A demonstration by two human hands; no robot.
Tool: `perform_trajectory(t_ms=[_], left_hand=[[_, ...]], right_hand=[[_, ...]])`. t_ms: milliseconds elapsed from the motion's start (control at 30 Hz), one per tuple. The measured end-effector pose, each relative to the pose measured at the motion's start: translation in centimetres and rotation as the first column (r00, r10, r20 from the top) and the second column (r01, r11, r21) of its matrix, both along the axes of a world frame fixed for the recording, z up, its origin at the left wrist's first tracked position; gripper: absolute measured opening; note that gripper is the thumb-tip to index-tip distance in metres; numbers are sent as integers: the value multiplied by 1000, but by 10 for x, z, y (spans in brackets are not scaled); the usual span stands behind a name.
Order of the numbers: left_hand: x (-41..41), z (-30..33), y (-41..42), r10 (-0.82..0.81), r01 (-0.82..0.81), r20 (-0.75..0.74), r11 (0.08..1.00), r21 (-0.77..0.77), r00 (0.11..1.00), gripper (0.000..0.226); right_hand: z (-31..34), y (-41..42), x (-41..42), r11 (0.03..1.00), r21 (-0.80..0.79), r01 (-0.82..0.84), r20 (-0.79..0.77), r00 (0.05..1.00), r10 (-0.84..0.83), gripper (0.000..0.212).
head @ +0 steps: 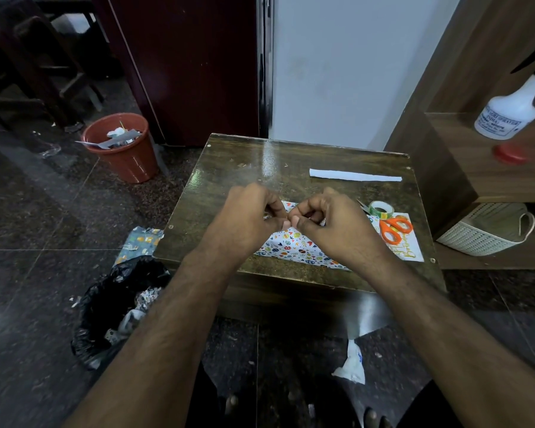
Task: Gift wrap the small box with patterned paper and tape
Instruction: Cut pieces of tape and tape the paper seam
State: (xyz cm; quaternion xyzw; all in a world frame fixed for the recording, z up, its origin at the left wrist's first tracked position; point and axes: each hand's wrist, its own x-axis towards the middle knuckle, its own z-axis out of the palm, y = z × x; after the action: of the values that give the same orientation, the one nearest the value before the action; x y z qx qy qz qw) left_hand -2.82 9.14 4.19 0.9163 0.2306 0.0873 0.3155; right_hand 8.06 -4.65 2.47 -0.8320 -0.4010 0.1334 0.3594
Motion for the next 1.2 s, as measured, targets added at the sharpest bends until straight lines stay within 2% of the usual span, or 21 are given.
perform_trajectory(t_ms=[233,300,400,567,700,833,933,1033,1100,1200], left_hand=[[5,4,-3,47,-48,-21,998,-35,999,10],[6,5,-4,49,-49,-23,998,-26,999,11],[4,6,-5,63,-63,-17,998,-16,998,11],[0,7,-6,119,-116,-12,984,135,993,16],[-1,8,-6,124,-120,-9,978,168,992,16],[-2,6,-5,112,-112,5,978,179,994,13],[-4,1,-3,84,-92,63,986,139,994,9],[-4,-4,-1,58,-70,150,995,75,987,9],[-4,-5,0,76,-90,193,994,66,978,10],[-2,-7,-1,94,-120,219,987,105,971,12]], right_hand=[[-8,5,-5,999,-12,31,77,997,-30,4],[-10,6,-8,999,-7,48,118,992,-46,13],[-10,7,-9,995,14,98,87,991,-99,27],[-9,9,-8,993,18,114,90,989,-115,28],[-8,11,-7,994,1,110,70,991,-110,30],[-7,11,-3,989,52,141,56,988,-144,23],[-4,4,0,994,69,85,83,992,-91,22],[-1,-12,3,997,78,-27,180,984,12,19],[0,-25,4,992,28,-120,233,966,110,31],[-3,-43,7,962,-228,-148,353,908,223,68]])
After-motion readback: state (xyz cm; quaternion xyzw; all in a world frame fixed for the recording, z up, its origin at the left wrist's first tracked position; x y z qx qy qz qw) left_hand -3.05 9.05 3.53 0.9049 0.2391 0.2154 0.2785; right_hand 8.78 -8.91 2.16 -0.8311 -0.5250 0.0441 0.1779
